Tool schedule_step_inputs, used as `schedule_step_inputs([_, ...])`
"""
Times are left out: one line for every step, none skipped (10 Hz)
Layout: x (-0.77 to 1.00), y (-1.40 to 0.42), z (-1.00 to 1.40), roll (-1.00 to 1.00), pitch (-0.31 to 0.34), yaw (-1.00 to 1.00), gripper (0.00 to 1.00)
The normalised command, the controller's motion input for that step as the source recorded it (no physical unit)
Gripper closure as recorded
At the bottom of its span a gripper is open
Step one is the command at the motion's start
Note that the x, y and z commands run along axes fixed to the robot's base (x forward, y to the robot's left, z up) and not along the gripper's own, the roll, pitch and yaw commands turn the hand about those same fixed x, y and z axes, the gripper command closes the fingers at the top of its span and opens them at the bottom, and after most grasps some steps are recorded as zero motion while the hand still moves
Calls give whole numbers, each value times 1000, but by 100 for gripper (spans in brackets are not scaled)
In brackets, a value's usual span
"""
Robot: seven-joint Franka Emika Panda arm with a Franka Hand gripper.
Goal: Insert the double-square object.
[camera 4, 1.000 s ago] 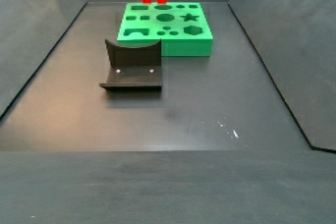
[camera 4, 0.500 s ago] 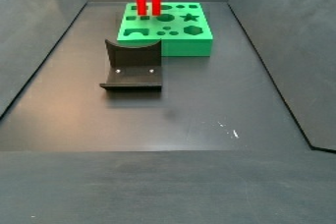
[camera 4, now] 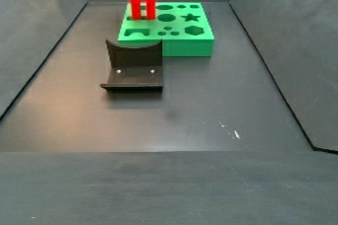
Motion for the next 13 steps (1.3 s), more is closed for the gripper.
schedule_step_inputs([480, 0, -400, 10, 0, 0, 100])
schedule_step_inputs([529, 0, -429, 0, 0, 0, 100])
schedule_step_inputs([451, 0, -369, 69, 10, 0, 100])
schedule_step_inputs([311, 0, -360, 164, 101, 0, 100])
schedule_step_inputs([246, 0, -443, 280, 189, 0, 100])
schedule_step_inputs([140, 0, -403, 237, 134, 0, 100])
schedule_step_inputs([31, 0, -357, 177, 47, 0, 100])
schedule_step_inputs([0, 0, -311, 107, 0, 0, 100])
schedule_step_inputs([0, 0, -271, 56, -27, 0, 100])
schedule_step_inputs([0, 0, -246, 84, -41, 0, 100])
schedule_step_inputs([-57, 0, -229, 116, -43, 0, 100])
schedule_step_inputs([-357, 214, -277, 31, -114, -266, 100])
schedule_step_inputs([0, 0, 0, 0, 0, 0, 100])
